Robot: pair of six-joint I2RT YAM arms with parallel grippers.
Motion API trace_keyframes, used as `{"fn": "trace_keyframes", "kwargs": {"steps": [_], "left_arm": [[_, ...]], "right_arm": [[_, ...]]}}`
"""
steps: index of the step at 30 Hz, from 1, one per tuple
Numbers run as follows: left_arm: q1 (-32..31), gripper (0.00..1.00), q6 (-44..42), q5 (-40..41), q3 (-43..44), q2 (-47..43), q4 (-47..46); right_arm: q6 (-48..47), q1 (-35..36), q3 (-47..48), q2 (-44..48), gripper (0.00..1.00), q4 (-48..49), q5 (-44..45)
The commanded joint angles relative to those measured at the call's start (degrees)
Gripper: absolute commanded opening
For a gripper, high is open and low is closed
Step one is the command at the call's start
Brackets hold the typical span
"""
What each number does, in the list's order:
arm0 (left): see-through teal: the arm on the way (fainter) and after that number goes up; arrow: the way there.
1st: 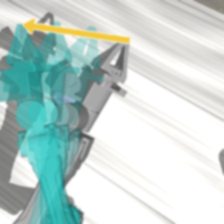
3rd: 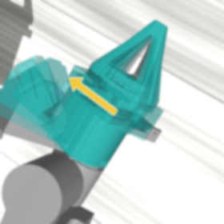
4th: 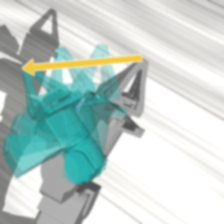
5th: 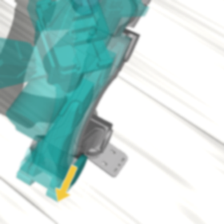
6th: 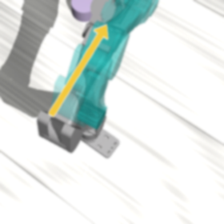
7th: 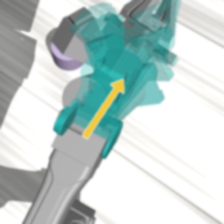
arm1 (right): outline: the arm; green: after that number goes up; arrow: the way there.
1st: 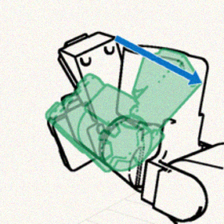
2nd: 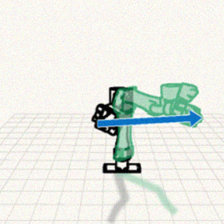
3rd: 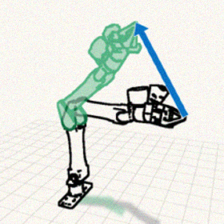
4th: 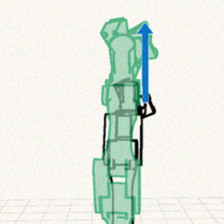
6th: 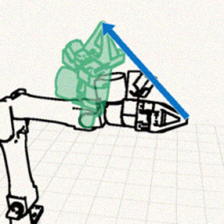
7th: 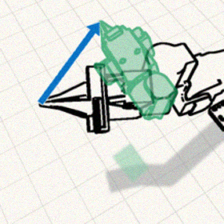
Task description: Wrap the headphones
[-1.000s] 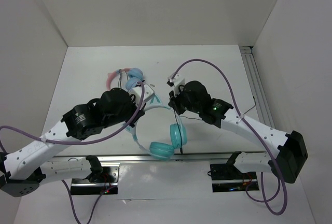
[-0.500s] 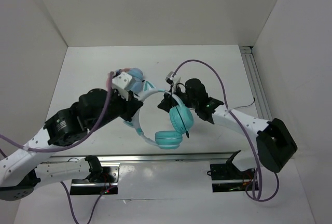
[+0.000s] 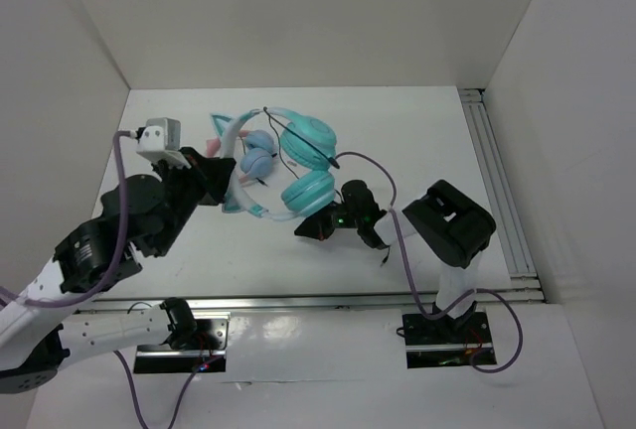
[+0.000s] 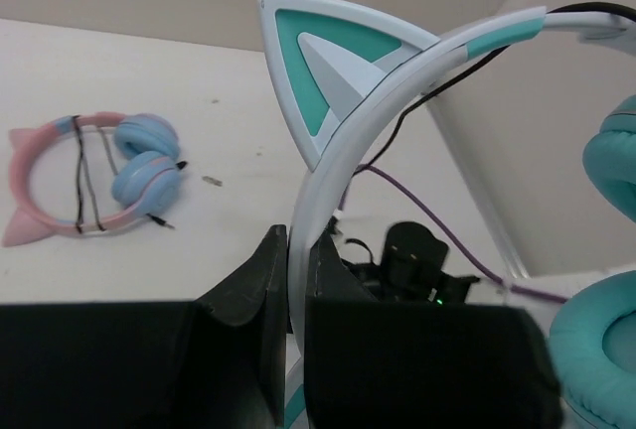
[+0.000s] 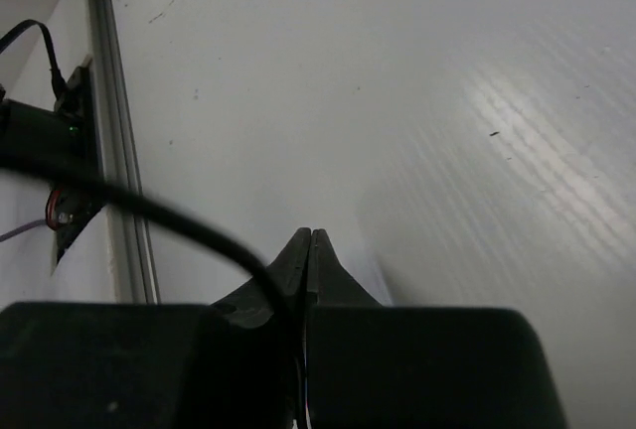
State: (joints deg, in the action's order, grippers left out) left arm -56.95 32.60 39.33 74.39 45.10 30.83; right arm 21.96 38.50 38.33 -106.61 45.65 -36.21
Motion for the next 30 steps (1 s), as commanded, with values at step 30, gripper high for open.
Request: {"fn": "trace_keyframes", "kwargs": {"steps": [30], "left_arm": [[36.74, 0.0, 2.22, 3.91, 6.73, 44.81, -1.04]], "right_arm": [[-12.01, 31.64, 9.21, 40.78, 0.0, -43.79, 40.51]]}}
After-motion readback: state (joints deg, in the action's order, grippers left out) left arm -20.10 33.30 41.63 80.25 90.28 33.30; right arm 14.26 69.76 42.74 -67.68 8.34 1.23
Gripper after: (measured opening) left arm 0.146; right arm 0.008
